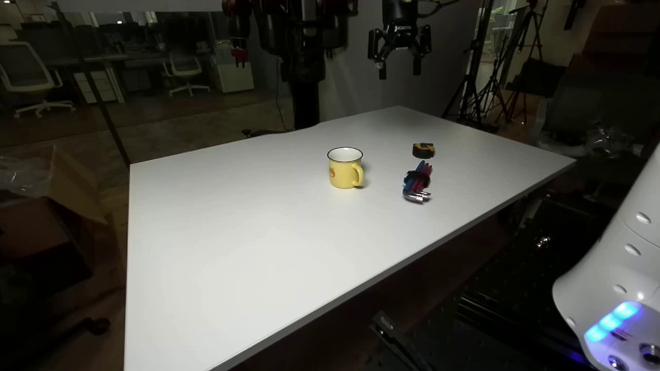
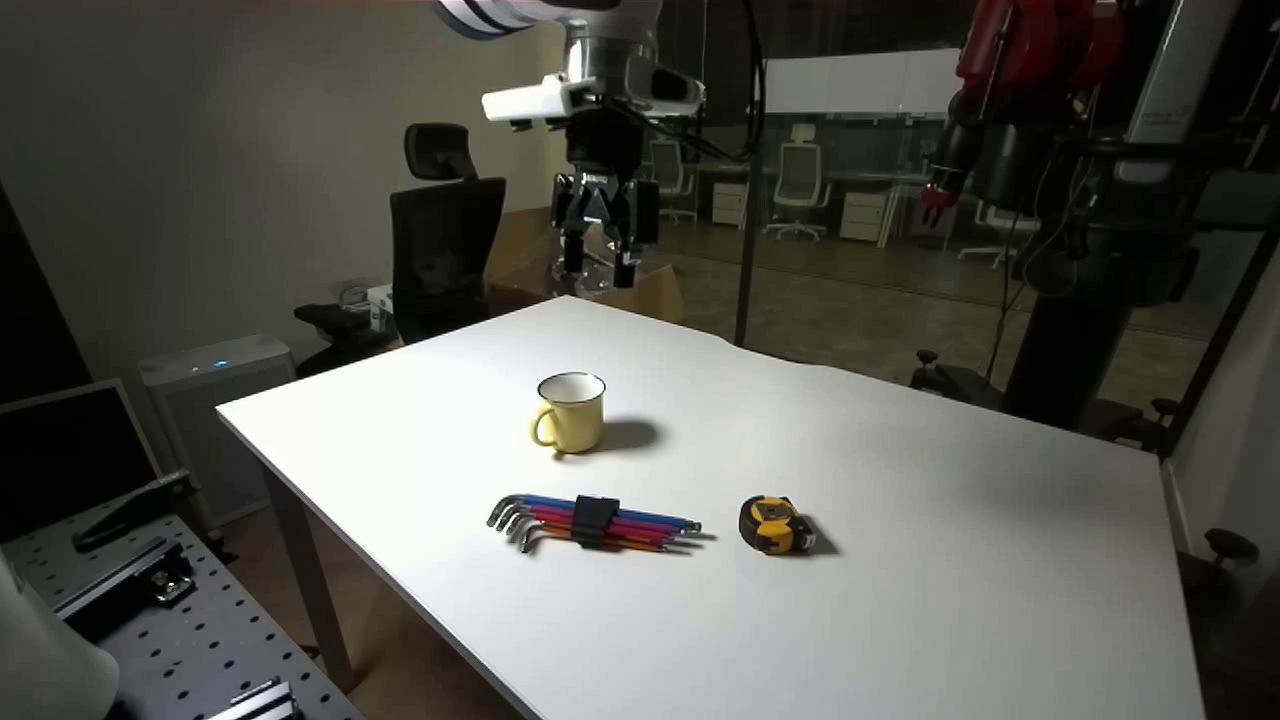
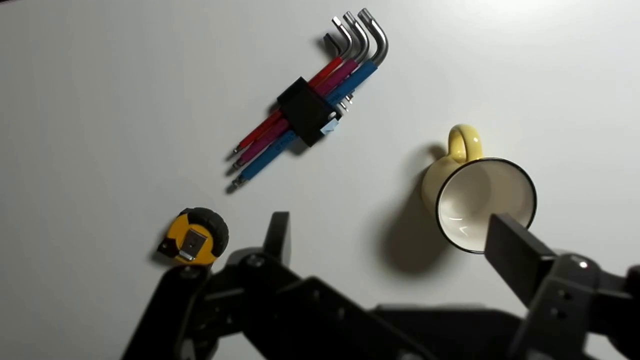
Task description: Move the yellow mug backwards
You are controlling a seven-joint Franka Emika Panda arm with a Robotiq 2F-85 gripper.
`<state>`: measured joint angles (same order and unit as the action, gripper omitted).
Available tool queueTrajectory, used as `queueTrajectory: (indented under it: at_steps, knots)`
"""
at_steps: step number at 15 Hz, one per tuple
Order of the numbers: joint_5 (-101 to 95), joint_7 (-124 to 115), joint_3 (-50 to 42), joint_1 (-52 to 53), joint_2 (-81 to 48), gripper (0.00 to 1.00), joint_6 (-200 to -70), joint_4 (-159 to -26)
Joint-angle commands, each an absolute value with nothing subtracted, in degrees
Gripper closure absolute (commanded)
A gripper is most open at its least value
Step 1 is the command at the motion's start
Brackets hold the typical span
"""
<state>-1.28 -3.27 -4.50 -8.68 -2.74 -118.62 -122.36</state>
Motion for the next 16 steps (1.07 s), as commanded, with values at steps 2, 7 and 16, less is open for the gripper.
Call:
queueTrajectory:
  at_steps: [2, 7, 16]
  knots:
    - [-2.73, -5.16, -4.45, -6.67, -7.25, 0.00, -122.01, -119.83]
    - [-9.08, -5.16, -3.77, -3.20, -15.63, 0.00, -129.91, -117.22]
    - [-9.90, -2.13, -3.94, -2.61, -14.02, 0.00, -133.78, -121.20]
